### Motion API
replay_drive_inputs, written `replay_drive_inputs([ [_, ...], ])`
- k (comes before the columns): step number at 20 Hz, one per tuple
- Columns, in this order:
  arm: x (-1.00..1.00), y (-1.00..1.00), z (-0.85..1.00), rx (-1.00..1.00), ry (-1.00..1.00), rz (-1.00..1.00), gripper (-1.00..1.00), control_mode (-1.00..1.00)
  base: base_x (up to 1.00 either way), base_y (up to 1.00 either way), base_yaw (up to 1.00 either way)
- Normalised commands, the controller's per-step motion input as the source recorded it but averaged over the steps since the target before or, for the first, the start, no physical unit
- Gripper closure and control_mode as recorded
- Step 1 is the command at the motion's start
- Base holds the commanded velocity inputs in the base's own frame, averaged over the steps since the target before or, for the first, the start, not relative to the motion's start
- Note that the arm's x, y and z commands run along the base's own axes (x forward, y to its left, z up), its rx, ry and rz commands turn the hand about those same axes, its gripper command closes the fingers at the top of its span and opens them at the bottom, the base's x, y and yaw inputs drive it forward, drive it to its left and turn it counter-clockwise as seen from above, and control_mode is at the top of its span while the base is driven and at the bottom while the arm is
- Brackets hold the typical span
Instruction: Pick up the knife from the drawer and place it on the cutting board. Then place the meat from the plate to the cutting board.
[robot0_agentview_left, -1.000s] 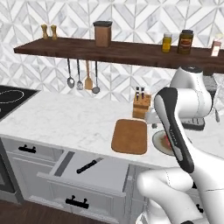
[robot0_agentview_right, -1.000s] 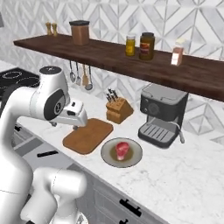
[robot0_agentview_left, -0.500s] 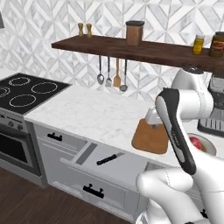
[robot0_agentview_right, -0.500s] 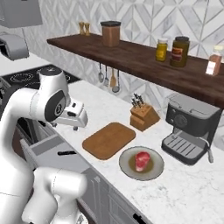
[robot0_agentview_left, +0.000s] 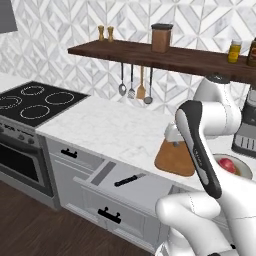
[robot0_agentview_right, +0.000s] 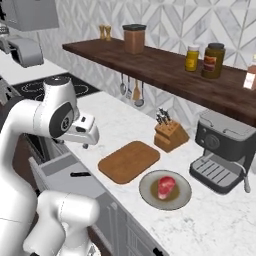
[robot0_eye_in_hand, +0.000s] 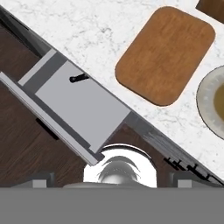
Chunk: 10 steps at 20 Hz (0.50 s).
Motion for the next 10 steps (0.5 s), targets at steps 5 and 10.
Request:
replay_drive_inputs([
  [5,0.0,0.0,0.0,0.0,0.0,0.0,-1.0,1.0,0.08,-0.52,0.2],
  [10,0.06,-0.08,-0.01,0.0,0.01,0.07,-1.0,-1.0,0.01,-0.23,0.08],
])
